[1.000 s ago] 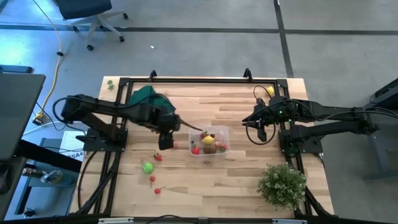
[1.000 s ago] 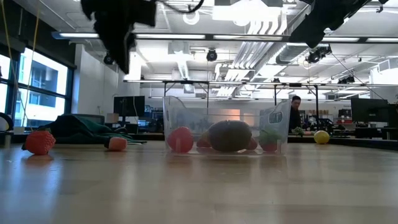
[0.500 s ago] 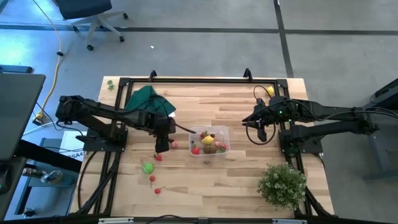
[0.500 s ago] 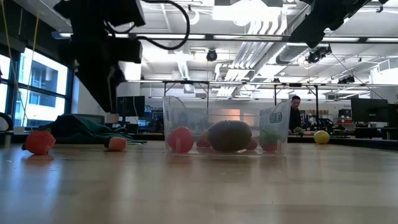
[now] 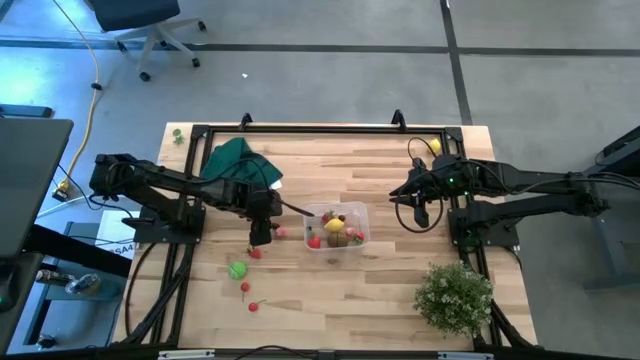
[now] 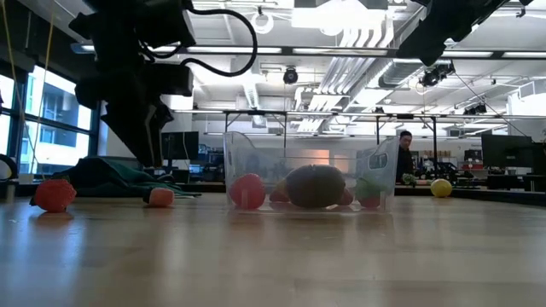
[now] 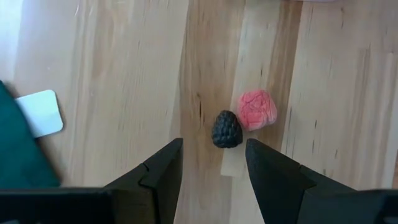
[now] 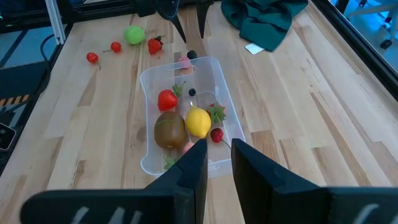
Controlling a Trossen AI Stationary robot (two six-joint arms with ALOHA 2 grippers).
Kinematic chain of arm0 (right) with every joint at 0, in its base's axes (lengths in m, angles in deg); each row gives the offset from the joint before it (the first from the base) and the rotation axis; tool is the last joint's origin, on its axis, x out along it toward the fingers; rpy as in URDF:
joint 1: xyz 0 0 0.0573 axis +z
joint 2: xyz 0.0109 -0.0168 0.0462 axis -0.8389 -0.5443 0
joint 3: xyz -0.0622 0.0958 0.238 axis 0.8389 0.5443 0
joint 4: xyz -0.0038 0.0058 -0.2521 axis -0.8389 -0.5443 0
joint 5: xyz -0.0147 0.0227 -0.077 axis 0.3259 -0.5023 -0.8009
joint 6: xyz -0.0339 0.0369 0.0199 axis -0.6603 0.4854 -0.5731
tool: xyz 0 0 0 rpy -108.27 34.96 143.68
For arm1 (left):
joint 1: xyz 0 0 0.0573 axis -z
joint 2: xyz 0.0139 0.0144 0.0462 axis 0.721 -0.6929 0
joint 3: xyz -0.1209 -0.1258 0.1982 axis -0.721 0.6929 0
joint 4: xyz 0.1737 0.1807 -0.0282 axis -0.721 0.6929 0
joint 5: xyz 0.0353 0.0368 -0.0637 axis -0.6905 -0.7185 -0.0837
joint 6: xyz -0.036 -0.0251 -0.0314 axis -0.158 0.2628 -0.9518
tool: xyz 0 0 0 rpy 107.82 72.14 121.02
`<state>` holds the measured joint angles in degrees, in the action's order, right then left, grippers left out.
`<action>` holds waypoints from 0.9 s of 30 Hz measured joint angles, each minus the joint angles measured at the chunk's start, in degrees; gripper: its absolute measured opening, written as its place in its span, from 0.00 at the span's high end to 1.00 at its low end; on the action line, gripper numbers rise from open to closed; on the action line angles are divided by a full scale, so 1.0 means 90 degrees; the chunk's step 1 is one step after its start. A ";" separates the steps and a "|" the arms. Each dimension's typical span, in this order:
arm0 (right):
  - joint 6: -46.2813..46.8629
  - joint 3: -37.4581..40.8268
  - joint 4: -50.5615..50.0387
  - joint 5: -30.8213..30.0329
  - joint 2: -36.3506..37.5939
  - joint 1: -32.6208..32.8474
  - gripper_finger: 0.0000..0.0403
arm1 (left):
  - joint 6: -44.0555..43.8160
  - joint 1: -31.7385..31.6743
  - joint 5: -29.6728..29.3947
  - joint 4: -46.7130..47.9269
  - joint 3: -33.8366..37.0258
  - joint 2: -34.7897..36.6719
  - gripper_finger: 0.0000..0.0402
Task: Pick and placing Produce into tupperware
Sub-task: Put the blackberry into the transparent bin
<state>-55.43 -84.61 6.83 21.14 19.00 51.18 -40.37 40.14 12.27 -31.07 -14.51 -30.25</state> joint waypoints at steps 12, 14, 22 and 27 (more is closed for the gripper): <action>0.0000 0.0000 0.0000 -0.0002 0.0000 0.0000 0.85 | 0.0292 0.0000 0.0201 -0.0264 0.0007 -0.0317 0.59; 0.0000 0.0000 0.0000 0.0000 0.0002 0.0000 0.85 | 0.0291 0.0000 0.0236 -0.0283 0.0009 -0.0428 0.59; 0.0000 0.0000 -0.0001 0.0000 0.0002 0.0000 0.85 | 0.0289 0.0000 0.0205 -0.0321 0.0007 -0.0525 0.59; 0.0000 0.0000 0.0000 0.0000 0.0000 0.0000 0.85 | 0.0268 0.0000 0.0182 -0.0514 0.0145 -0.0522 0.59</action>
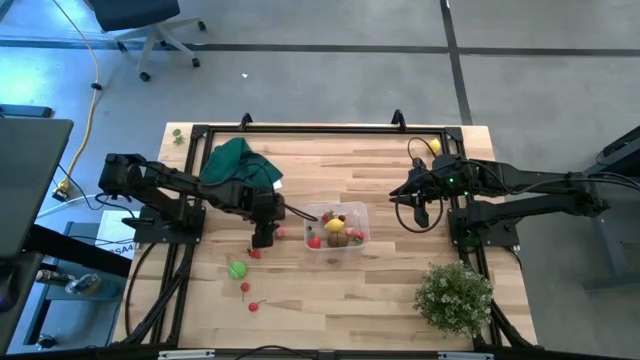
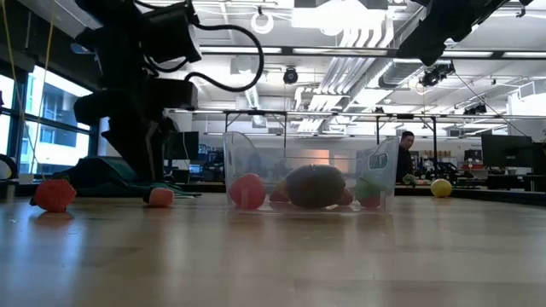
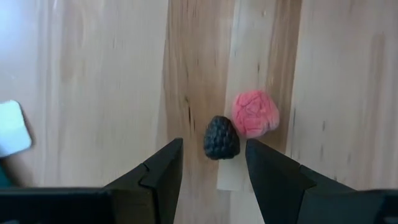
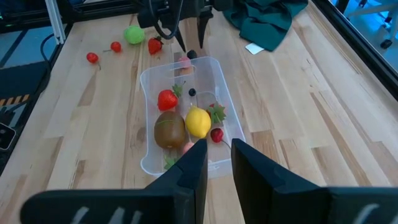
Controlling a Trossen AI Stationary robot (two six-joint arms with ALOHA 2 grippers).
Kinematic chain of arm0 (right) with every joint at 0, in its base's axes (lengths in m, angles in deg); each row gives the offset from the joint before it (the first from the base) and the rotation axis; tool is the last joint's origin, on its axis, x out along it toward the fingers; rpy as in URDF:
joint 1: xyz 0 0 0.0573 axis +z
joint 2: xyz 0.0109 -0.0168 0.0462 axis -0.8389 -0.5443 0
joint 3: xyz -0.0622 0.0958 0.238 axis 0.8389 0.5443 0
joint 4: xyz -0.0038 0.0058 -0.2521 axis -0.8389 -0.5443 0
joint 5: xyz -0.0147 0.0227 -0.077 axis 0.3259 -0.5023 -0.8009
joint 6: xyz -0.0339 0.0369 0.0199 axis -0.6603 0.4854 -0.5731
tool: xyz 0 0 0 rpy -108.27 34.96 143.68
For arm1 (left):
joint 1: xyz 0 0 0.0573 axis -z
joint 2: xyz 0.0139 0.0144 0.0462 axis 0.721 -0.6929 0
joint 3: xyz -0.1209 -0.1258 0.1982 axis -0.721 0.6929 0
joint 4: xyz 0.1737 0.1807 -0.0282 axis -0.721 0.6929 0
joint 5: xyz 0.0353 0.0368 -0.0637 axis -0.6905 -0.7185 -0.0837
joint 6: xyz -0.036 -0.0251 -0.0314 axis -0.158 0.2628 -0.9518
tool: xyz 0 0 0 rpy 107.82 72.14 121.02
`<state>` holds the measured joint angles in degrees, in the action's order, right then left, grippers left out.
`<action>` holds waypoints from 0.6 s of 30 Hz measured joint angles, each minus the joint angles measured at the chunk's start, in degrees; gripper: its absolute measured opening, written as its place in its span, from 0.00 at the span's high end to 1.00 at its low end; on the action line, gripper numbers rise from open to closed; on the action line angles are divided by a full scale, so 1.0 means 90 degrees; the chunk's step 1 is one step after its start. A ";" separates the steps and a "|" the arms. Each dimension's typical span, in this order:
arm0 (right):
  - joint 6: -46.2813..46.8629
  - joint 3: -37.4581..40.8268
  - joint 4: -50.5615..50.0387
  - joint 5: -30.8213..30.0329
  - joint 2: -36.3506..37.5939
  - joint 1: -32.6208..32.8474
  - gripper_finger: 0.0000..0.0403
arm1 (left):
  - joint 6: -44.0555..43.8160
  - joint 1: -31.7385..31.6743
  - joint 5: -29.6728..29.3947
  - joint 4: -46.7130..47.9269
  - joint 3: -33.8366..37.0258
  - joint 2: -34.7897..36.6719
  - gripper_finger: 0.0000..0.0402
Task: Pick and placing Produce into tupperware
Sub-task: Put the blackberry into the transparent bin
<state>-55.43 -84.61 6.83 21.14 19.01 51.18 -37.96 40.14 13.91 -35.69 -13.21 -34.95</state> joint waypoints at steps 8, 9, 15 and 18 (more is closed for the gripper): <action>0.0000 0.0000 0.0000 0.0000 0.0002 0.0000 0.85 | -0.0110 0.0000 0.0134 -0.0658 0.0466 0.0000 0.59; 0.0000 0.0000 0.0000 0.0000 0.0002 0.0000 0.85 | -0.0114 0.0000 0.0133 -0.0721 0.0487 0.0000 0.59; 0.0000 0.0000 0.0000 0.0000 0.0002 0.0000 0.85 | -0.0060 0.0000 0.0026 -0.0785 0.0525 0.0000 0.59; 0.0000 0.0000 0.0000 0.0000 0.0002 0.0000 0.85 | 0.0004 0.0000 -0.0072 -0.0801 0.0525 0.0000 0.59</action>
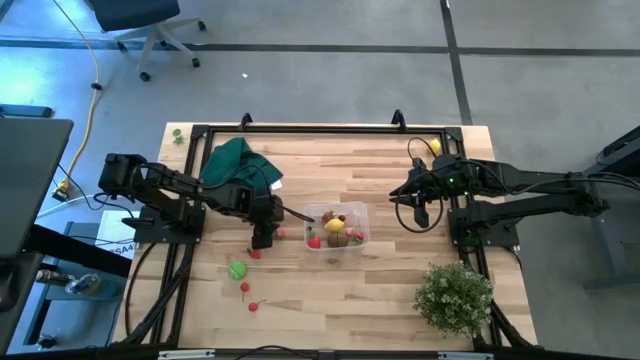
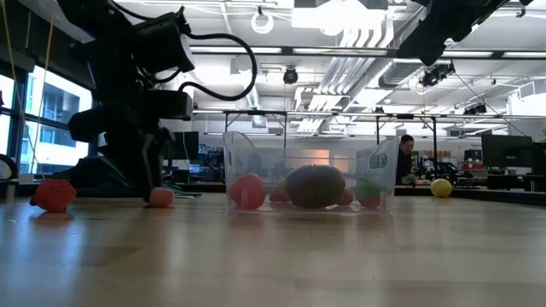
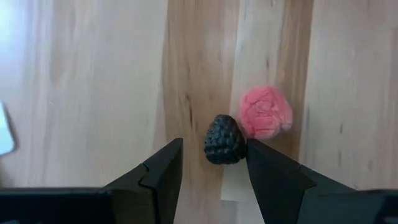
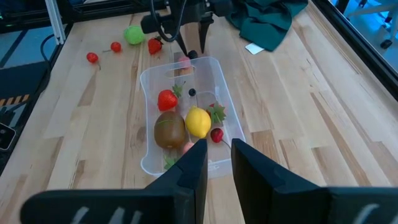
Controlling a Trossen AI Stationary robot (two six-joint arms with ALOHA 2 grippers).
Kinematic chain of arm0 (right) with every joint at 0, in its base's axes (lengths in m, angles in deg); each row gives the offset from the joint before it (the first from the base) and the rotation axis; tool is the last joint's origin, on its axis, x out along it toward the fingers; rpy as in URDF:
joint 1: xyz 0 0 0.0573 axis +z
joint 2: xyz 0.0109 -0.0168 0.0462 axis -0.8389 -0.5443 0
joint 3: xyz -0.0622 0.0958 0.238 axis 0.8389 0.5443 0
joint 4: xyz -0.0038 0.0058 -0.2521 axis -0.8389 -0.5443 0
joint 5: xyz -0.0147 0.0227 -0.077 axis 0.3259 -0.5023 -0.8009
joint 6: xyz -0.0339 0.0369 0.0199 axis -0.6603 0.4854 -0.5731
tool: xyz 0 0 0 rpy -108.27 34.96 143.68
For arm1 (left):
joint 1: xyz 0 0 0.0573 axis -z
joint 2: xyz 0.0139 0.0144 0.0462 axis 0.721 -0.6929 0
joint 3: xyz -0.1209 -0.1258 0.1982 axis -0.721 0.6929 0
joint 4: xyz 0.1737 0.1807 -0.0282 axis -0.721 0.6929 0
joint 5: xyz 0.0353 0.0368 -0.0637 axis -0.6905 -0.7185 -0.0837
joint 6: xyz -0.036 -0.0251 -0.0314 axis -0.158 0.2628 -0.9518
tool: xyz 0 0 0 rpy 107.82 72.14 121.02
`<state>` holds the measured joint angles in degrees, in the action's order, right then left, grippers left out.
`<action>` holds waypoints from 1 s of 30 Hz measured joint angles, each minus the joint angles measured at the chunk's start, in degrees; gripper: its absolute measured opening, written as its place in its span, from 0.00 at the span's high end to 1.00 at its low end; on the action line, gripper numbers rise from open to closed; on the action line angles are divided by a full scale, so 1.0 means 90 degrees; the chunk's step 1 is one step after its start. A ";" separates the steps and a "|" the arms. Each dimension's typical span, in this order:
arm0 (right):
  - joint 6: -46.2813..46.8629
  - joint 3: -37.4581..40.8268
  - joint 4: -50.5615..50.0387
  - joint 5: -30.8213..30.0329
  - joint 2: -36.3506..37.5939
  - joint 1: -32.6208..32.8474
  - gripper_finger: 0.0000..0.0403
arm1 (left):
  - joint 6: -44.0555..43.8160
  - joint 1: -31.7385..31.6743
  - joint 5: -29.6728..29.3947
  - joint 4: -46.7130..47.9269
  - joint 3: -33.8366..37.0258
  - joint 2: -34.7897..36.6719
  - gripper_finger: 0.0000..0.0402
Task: Pick and placing Produce into tupperware
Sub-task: Put the blackberry into the transparent bin
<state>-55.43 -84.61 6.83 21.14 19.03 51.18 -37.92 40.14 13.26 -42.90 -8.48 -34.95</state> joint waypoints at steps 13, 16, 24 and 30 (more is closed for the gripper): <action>0.0000 0.0000 0.0000 0.0000 0.0000 0.0000 0.85 | 0.0224 -0.0007 -0.0137 -0.0204 -0.0005 -0.0106 0.59; 0.0000 0.0000 0.0000 -0.0002 0.0000 0.0000 0.85 | 0.0232 -0.0007 -0.0133 -0.0301 -0.0004 -0.0260 0.59; 0.0000 0.0000 0.0000 -0.0001 -0.0002 0.0000 0.85 | 0.0268 -0.0005 -0.0062 -0.0358 -0.0003 -0.0355 0.59; 0.0000 0.0000 0.0000 0.0000 -0.0002 0.0000 0.85 | 0.0227 -0.0005 -0.0054 -0.0328 -0.0005 -0.0355 0.59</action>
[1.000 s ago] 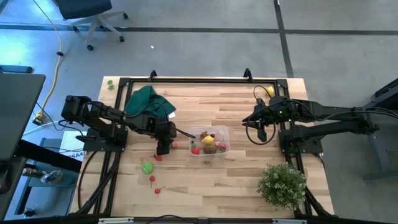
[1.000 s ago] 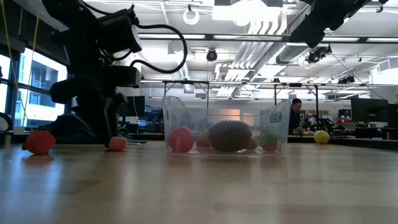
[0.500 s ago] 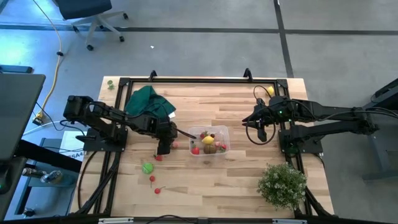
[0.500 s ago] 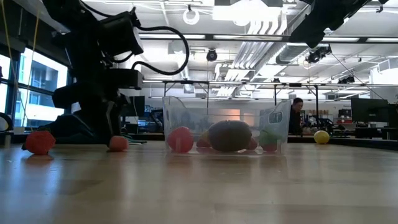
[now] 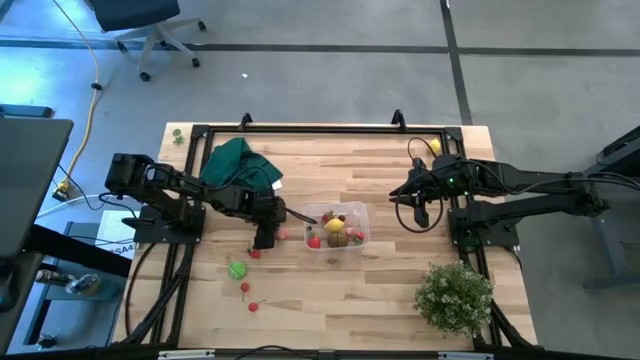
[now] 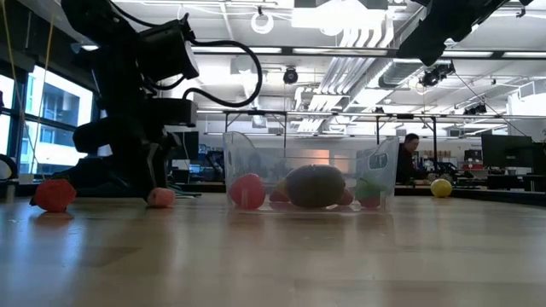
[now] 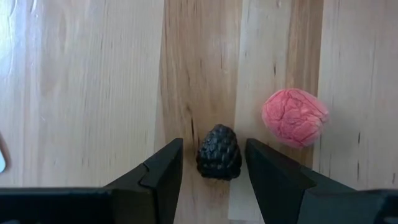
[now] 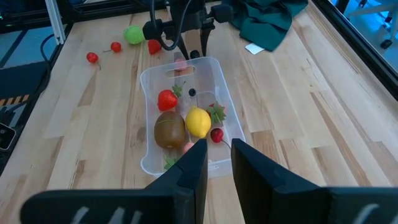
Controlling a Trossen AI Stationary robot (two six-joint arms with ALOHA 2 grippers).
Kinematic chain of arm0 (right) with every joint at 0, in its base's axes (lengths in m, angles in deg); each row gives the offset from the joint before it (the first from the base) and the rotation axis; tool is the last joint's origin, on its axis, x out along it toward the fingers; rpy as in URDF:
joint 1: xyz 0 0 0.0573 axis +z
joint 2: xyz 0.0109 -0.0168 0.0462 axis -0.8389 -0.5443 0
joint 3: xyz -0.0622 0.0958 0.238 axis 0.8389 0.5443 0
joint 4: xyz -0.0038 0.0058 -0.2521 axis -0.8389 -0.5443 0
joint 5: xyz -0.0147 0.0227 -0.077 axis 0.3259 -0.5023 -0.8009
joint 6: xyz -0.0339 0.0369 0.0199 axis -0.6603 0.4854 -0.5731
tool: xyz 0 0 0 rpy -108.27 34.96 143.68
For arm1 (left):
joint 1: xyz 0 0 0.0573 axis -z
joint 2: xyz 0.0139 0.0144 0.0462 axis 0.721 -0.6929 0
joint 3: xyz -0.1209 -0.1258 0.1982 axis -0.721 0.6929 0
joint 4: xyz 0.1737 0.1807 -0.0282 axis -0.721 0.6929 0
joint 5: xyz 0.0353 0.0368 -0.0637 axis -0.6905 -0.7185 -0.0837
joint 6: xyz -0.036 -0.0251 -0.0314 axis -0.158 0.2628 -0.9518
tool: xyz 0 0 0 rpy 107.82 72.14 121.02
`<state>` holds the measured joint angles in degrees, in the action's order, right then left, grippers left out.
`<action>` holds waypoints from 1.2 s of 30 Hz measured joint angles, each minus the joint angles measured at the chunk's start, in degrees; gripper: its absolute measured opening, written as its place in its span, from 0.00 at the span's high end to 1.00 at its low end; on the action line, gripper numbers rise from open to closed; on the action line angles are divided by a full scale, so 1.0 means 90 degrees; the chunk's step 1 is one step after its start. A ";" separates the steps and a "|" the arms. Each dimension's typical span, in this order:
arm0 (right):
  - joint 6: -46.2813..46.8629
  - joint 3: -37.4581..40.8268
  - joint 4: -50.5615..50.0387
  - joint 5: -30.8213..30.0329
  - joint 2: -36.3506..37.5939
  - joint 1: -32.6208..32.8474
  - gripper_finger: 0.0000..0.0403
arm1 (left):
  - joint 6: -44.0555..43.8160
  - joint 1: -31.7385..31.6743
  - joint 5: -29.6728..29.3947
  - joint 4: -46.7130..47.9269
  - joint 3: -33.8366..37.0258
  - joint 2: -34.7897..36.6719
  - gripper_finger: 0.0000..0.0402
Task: Pick and placing Produce into tupperware
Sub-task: Put the blackberry into the transparent bin
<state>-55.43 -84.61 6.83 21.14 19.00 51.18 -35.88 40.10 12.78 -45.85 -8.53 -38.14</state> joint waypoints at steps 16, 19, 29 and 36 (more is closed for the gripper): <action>0.0000 0.0000 0.0000 -0.0001 0.0001 0.0000 0.85 | -0.0095 0.0000 0.0001 0.0064 -0.0002 0.0000 0.62; 0.0000 0.0000 0.0000 0.0000 0.0000 0.0000 0.85 | -0.0141 0.0000 0.0002 0.0068 -0.0002 0.0000 0.68; 0.0000 0.0000 0.0000 -0.0001 0.0001 0.0000 0.85 | -0.0236 0.0000 -0.0025 0.0079 -0.0002 0.0005 0.79; 0.0000 0.0000 0.0000 0.0000 0.0000 0.0000 0.85 | -0.0228 0.0000 -0.0087 0.0079 -0.0002 0.0002 0.73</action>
<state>-55.43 -84.61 6.83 21.14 19.00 51.18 -37.93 40.10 11.99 -45.14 -8.55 -38.12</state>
